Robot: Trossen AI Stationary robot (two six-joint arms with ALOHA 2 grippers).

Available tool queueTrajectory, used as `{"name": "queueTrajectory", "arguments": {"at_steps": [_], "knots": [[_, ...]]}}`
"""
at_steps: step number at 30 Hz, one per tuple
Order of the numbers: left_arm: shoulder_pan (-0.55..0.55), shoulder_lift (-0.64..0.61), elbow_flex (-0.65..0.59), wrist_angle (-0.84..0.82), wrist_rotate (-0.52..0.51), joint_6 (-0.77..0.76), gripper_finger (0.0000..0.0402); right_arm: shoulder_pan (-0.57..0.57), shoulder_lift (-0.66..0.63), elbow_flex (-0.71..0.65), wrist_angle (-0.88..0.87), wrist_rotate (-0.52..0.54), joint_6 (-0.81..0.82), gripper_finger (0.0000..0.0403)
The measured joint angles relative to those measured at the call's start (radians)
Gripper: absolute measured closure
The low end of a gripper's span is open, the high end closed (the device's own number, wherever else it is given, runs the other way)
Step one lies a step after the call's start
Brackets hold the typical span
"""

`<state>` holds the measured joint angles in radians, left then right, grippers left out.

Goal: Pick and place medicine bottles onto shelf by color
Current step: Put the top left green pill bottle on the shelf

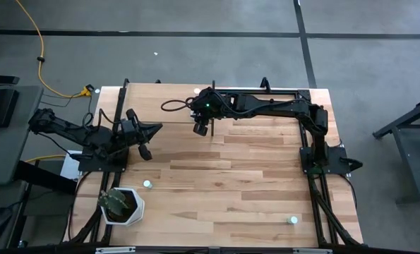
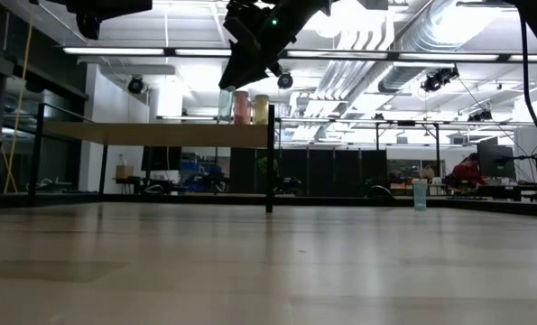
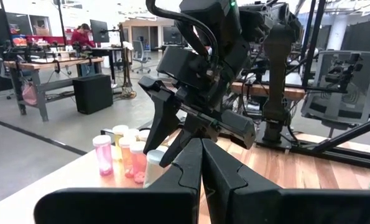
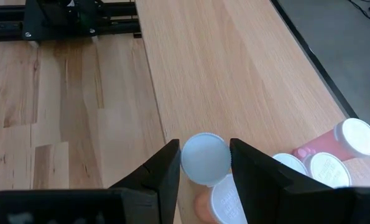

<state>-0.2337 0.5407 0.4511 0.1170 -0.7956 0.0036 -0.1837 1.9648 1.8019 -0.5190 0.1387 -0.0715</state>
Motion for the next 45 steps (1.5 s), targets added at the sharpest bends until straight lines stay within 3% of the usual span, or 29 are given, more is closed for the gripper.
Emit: {"name": "queueTrajectory", "arguments": {"at_steps": [5, 17, 31, 39, 45], "knots": [[0.000, 0.000, 0.000, 0.006, 0.000, 0.000, 0.0401, 0.000, 0.000, 0.000, 0.000, 0.000, 0.000, 0.0265], [0.000, 0.000, 0.000, 0.006, 0.000, 0.000, 0.0402, 0.000, 0.000, 0.000, 0.008, 0.000, 0.002, 0.0185], [0.000, 0.000, 0.000, 0.006, 0.000, 0.000, 0.0402, 0.000, 0.000, 0.000, 0.019, 0.000, -0.001, 0.0181], [0.000, 0.000, 0.000, 0.007, 0.000, 0.000, 0.0402, 0.001, -0.003, 0.002, 0.126, 0.001, -0.066, 0.0181], [0.000, 0.000, 0.000, 0.006, 0.000, 0.000, 0.0402, 0.020, -0.016, 0.056, 0.053, -0.029, -0.108, 0.0182]]}}
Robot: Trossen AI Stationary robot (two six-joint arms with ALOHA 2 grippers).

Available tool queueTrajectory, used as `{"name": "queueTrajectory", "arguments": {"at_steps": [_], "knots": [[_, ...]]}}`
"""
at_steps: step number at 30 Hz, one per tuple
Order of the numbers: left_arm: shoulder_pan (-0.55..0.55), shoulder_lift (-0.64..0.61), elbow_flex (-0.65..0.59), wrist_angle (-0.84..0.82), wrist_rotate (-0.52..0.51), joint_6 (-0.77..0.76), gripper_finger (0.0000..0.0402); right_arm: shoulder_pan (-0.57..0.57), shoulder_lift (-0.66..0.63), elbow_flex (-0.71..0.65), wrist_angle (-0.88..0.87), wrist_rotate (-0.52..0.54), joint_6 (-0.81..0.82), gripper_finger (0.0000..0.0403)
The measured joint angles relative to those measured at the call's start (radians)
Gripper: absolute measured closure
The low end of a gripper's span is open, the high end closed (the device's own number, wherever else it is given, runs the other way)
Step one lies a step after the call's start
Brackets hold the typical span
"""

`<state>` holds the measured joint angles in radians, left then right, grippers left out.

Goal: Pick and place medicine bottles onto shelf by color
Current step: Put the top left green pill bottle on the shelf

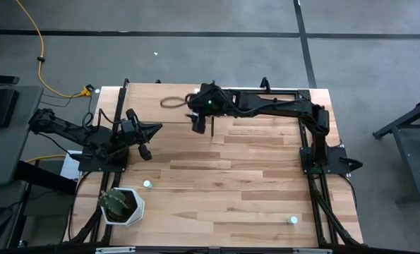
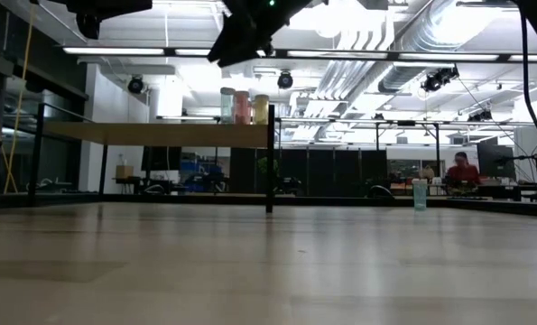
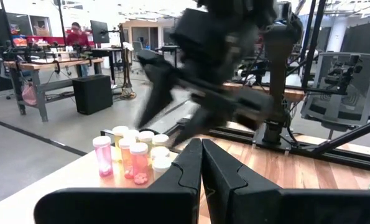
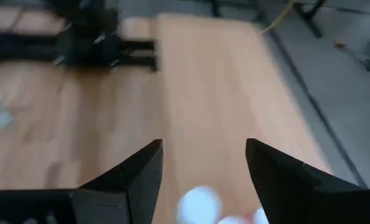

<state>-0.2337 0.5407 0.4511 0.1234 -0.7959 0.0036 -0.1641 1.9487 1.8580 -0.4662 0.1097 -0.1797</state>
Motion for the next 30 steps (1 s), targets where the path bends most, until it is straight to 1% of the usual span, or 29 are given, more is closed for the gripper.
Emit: {"name": "queueTrajectory", "arguments": {"at_steps": [2, 5, 7, 9, 12, 13, 14, 16, 18, 20, 22, 27, 30], "knots": [[0.000, 0.000, 0.000, 0.000, 0.000, 0.000, 0.0402, 0.029, -0.014, -0.004, -0.041, -0.004, -0.034, 0.0188], [-0.002, 0.000, 0.000, 0.000, 0.000, 0.000, 0.0402, 0.087, -0.053, -0.050, -0.085, 0.073, -0.070, 0.0215], [-0.003, 0.000, 0.000, 0.000, 0.000, -0.001, 0.0402, 0.126, -0.092, -0.117, -0.082, 0.123, -0.084, 0.0247], [-0.003, 0.000, 0.000, 0.000, 0.000, -0.010, 0.0402, 0.162, -0.142, -0.220, -0.050, 0.155, -0.070, 0.0292], [-0.003, 0.000, 0.000, 0.000, 0.000, -0.019, 0.0402, 0.194, -0.227, -0.443, 0.098, 0.163, -0.030, 0.0373], [-0.003, 0.000, 0.000, 0.000, 0.000, -0.019, 0.0401, 0.200, -0.250, -0.526, 0.184, 0.165, -0.019, 0.0387], [-0.003, 0.000, 0.000, 0.000, 0.000, -0.019, 0.0401, 0.203, -0.268, -0.609, 0.284, 0.165, -0.003, 0.0392], [-0.003, 0.000, 0.000, 0.003, 0.000, -0.019, 0.0402, 0.202, -0.281, -0.747, 0.514, 0.167, 0.050, 0.0385], [-0.002, 0.000, 0.000, 0.007, 0.000, -0.019, 0.0401, 0.196, -0.275, -0.836, 0.700, 0.160, 0.090, 0.0390], [-0.002, 0.000, 0.000, 0.011, -0.001, -0.019, 0.0402, 0.187, -0.244, -0.873, 0.823, 0.154, 0.101, 0.0399], [-0.002, 0.002, 0.000, 0.014, -0.001, -0.018, 0.0402, 0.176, -0.209, -0.879, 0.875, 0.164, 0.112, 0.0398], [-0.002, 0.003, 0.000, 0.015, -0.002, -0.018, 0.0402, 0.144, -0.113, -0.788, 0.893, 0.202, 0.133, 0.0401], [-0.002, 0.004, 0.000, 0.014, -0.002, -0.018, 0.0401, 0.132, -0.062, -0.733, 0.859, 0.244, 0.138, 0.0402]]}}
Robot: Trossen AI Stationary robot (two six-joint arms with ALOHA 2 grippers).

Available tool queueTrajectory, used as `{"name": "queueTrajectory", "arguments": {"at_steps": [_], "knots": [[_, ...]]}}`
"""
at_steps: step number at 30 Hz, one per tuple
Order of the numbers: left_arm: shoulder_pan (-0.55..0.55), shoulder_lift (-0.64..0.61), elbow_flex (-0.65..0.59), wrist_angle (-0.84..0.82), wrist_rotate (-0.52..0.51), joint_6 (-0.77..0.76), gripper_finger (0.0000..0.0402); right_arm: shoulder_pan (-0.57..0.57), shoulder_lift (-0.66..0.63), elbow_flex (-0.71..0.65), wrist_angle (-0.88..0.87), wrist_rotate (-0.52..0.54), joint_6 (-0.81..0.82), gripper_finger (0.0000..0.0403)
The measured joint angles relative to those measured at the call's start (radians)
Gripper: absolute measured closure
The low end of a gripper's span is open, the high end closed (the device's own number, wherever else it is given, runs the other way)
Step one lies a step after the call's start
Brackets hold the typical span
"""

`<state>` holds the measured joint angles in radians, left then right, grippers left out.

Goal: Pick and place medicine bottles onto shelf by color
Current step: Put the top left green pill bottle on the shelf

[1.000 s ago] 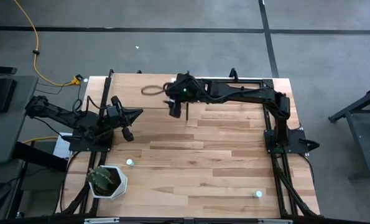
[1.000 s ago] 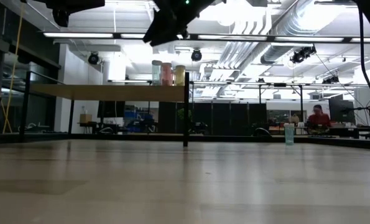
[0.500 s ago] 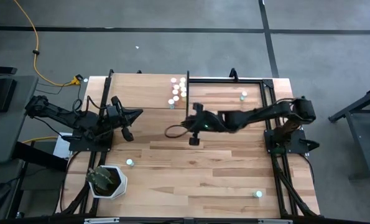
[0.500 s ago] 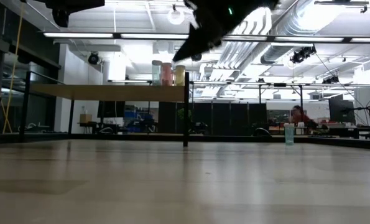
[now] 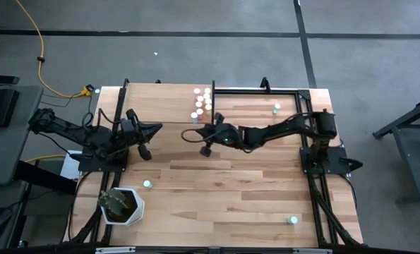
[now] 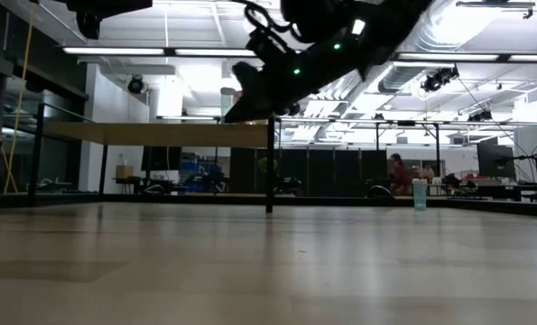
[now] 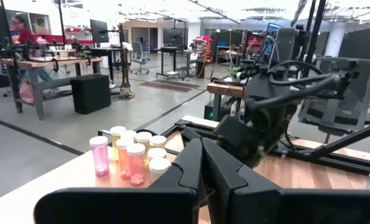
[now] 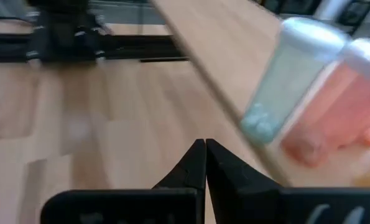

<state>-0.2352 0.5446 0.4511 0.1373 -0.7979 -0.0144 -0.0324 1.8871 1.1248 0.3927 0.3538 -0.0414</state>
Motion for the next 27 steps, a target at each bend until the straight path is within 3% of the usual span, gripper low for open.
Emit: {"name": "queueTrajectory", "arguments": {"at_steps": [14, 20, 27], "knots": [[0.000, 0.003, 0.000, -0.002, 0.000, 0.008, 0.0402, -0.015, 0.028, 0.047, -0.029, 0.098, 0.000, 0.0403], [0.000, 0.003, 0.000, -0.001, 0.001, 0.008, 0.0402, -0.038, 0.028, 0.047, -0.017, 0.077, 0.016, 0.0403], [0.000, 0.003, 0.000, -0.001, 0.001, 0.008, 0.0401, -0.067, 0.028, 0.047, -0.015, -0.021, 0.075, 0.0403]]}}
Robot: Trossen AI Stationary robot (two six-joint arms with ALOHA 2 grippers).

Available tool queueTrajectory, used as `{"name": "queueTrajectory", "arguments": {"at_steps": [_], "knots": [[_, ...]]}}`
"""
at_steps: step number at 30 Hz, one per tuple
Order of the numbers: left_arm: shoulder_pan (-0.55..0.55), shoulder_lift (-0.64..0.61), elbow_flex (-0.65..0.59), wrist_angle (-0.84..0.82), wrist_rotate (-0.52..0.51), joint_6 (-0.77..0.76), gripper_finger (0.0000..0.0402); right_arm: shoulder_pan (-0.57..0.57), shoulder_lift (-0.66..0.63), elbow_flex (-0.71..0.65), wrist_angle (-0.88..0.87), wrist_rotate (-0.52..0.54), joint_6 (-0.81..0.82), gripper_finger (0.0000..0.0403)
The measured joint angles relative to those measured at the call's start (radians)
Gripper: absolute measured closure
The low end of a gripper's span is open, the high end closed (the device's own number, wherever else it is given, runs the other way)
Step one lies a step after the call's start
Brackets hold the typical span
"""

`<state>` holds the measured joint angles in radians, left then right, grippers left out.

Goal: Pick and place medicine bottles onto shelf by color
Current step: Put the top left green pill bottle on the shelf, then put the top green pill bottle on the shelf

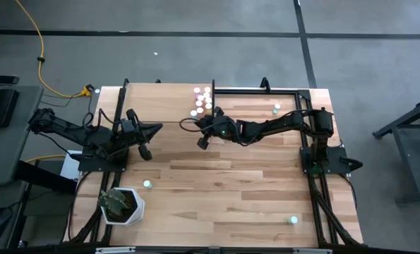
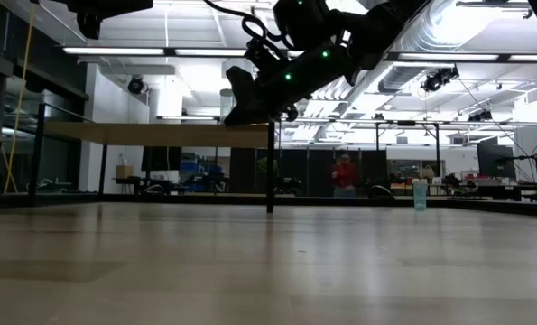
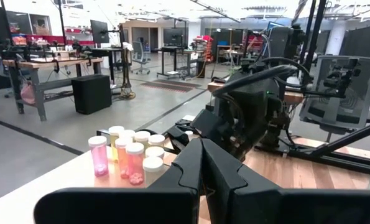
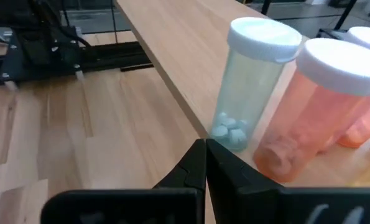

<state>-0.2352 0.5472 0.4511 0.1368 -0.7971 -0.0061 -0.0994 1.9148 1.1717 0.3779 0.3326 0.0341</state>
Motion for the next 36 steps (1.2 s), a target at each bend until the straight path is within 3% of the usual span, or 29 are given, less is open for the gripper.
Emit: {"name": "queueTrajectory", "arguments": {"at_steps": [5, 10, 15, 23, 26, 30, 36], "knots": [[0.000, 0.000, 0.000, -0.003, 0.000, 0.002, 0.0401, 0.023, -0.039, 0.000, -0.073, -0.064, -0.042, 0.0403], [-0.001, 0.000, 0.000, -0.006, 0.000, 0.002, 0.0402, 0.106, -0.199, -0.020, -0.386, -0.086, -0.107, 0.0403], [-0.001, 0.000, 0.000, -0.005, 0.001, 0.001, 0.0401, 0.237, -0.435, -0.189, -0.564, 0.138, -0.032, 0.0403], [-0.001, 0.000, 0.000, -0.005, 0.001, -0.017, 0.0401, 0.388, -0.902, -0.637, -0.579, 0.443, 0.396, 0.0403], [-0.001, 0.000, 0.000, -0.005, 0.001, -0.017, 0.0401, 0.362, -1.033, -0.726, -0.579, 0.493, 0.519, 0.0403], [-0.001, 0.000, 0.000, -0.004, 0.000, -0.017, 0.0402, 0.240, -1.123, -0.747, -0.631, 0.472, 0.518, 0.0389], [-0.001, 0.000, 0.000, -0.003, 0.000, -0.017, 0.0402, -0.023, -1.101, -0.698, -0.752, 0.414, 0.414, 0.0292]]}}
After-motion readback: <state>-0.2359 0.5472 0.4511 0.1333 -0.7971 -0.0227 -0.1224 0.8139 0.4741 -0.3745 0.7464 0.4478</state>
